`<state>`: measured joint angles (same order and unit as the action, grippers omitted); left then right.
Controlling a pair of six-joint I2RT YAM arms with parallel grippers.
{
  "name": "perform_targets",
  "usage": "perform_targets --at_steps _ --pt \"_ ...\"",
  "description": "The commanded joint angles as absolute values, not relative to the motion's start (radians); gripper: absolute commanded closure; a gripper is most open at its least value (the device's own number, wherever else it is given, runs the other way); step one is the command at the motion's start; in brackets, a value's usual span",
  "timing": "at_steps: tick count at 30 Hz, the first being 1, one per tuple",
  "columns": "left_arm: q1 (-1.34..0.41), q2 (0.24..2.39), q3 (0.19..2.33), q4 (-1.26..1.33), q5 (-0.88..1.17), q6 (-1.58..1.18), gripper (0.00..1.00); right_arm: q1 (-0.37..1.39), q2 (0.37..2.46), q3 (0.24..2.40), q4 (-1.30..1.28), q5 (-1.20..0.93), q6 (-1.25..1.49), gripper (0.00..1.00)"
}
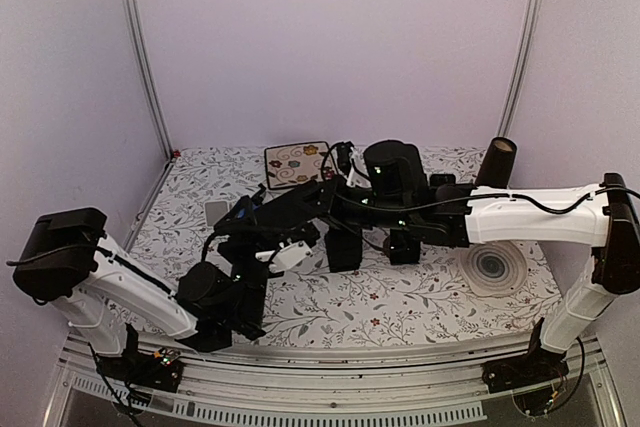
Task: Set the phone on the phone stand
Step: Pass from the left arm to the right, then pass from the right arm to the left
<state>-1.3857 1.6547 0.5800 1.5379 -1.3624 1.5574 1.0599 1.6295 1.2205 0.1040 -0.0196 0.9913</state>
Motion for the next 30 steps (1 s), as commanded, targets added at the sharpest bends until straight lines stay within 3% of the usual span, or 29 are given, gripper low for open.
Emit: perform_targets --at_steps 1,7,12,14,17,18,23,30 --pt "-1.405 1.627 0.558 1.820 -1.362 1.555 0.03 1.059 1.566 1.228 0.140 0.035 0.941 0.98" --pt "-1.423 1.588 0.534 1.744 -1.353 1.532 0.03 1.057 1.560 1.252 0.113 0.063 0.895 0.98" --pt "-1.446 1.501 0.530 1.433 -1.328 1.347 0.03 1.057 1.560 1.270 0.096 0.070 0.856 0.98" --pt "-1.456 1.430 0.560 1.120 -1.295 1.136 0.03 1.057 1.557 1.274 0.090 0.072 0.844 0.98" --pt "-1.457 1.296 0.716 0.294 -1.159 0.554 0.05 1.057 1.549 1.279 0.081 0.079 0.830 0.98" --pt "-1.452 1.261 0.758 0.155 -1.113 0.424 0.06 1.056 1.546 1.280 0.077 0.081 0.821 0.98" --pt "-1.449 1.141 0.800 0.026 -1.009 0.300 0.05 1.057 1.545 1.311 0.034 0.080 0.762 0.98" --pt "-1.345 0.983 0.835 -0.139 -0.711 0.073 0.05 1.053 1.575 1.426 -0.108 0.025 0.575 0.98"
